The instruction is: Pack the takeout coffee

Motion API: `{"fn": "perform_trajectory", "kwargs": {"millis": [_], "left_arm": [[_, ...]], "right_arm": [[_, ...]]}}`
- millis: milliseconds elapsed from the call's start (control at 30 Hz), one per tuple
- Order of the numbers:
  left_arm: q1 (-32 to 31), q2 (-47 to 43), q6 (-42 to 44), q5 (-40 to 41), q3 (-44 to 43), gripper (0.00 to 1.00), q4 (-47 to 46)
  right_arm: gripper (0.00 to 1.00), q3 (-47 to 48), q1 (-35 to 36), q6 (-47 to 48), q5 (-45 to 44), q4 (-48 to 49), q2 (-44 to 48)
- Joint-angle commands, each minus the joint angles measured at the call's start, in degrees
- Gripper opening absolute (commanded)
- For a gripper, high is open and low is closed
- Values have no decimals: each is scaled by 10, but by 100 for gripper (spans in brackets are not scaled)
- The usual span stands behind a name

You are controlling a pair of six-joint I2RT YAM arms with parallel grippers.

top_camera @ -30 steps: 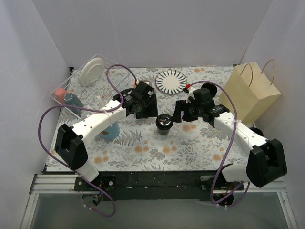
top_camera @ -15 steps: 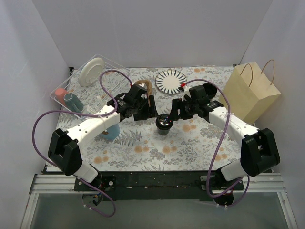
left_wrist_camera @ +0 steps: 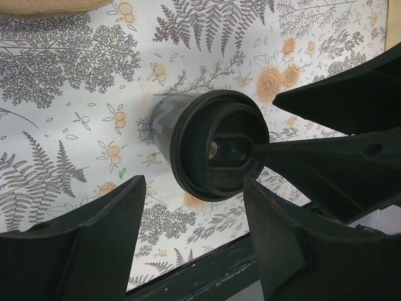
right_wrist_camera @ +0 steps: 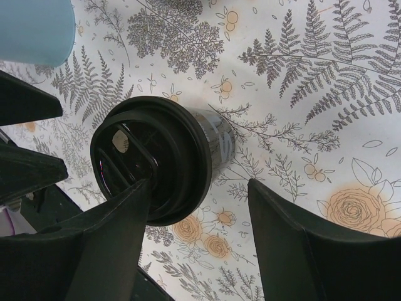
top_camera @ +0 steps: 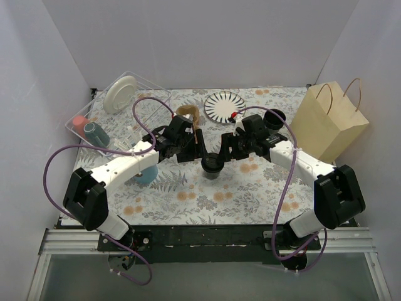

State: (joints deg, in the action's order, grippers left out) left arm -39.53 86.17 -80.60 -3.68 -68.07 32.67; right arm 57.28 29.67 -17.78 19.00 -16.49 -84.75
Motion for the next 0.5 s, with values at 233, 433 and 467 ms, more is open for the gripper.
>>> {"fn": "perform_trajectory", "kwargs": {"millis": [233, 433, 467], "left_arm": [[2, 16, -3, -21, 23, 61, -45], [2, 32, -12, -16, 36, 59, -55], [2, 34, -13, -16, 43, 59, -60]], "right_arm": [[69, 10, 4, 2, -5, 13, 0], [68, -1, 5, -2, -7, 22, 7], [68, -4, 4, -3, -7, 23, 7]]}}
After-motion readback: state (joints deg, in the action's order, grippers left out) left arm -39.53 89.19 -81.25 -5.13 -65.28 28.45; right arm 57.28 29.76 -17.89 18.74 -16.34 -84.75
